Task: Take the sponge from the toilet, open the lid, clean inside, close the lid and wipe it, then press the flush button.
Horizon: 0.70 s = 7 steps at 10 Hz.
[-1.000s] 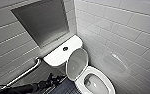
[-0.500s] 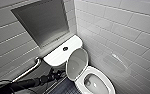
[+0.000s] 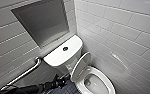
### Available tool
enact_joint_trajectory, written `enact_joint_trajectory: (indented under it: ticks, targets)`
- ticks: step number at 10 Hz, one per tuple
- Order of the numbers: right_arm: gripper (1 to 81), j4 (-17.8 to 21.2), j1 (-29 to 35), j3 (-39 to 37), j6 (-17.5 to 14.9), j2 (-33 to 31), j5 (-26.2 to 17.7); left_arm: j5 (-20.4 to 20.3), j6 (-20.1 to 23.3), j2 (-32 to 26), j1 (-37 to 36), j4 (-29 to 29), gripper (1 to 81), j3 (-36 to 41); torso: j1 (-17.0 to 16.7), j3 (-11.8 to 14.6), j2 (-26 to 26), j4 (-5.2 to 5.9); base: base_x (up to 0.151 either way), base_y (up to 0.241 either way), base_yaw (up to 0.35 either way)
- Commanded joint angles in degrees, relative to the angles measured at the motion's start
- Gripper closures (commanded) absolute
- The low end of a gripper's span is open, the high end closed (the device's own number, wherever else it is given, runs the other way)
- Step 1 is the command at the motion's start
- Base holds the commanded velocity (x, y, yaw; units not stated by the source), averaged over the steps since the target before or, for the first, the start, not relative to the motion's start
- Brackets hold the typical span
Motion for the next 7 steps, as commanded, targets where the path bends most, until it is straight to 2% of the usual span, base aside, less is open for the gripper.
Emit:
enact_joint_trajectory:
  ticks: [1,2,4,5,6,7]
  targets:
    - [81.1,-1.6,-2.0,0.0,-0.1,-0.3,-3.4,4.3,0.8,-2.1,-5.9,3.1,1.0,4.9,0.0,0.0,0.0,0.00,0.000,0.000,0.000]
    - [81.1,-1.6,-1.6,-0.9,0.1,-0.3,-3.5,7.7,1.0,-2.5,-5.2,5.7,1.0,4.9,0.0,0.0,0.0,0.00,0.000,0.000,0.000]
    - [81.1,-1.7,-1.0,-4.5,0.5,-0.2,-3.5,18.6,2.0,-4.6,0.1,18.4,1.0,5.4,0.0,0.0,0.0,0.00,0.000,0.000,0.000]
    - [81.1,-1.8,-1.0,-5.7,0.5,0.1,-4.2,20.5,2.0,-6.2,4.6,23.8,1.0,5.4,0.0,0.0,0.0,0.00,0.000,0.000,0.000]
    - [81.1,-1.9,-1.1,-7.6,-0.1,1.1,-4.6,20.6,2.0,-8.0,8.5,28.4,1.0,5.4,0.0,0.0,0.0,0.00,0.000,0.000,0.000]
    - [81.1,-1.7,-1.5,-9.4,0.6,2.2,-4.5,20.6,2.1,-9.0,12.7,32.5,1.0,5.4,0.0,0.0,0.0,0.00,0.000,0.000,0.000]
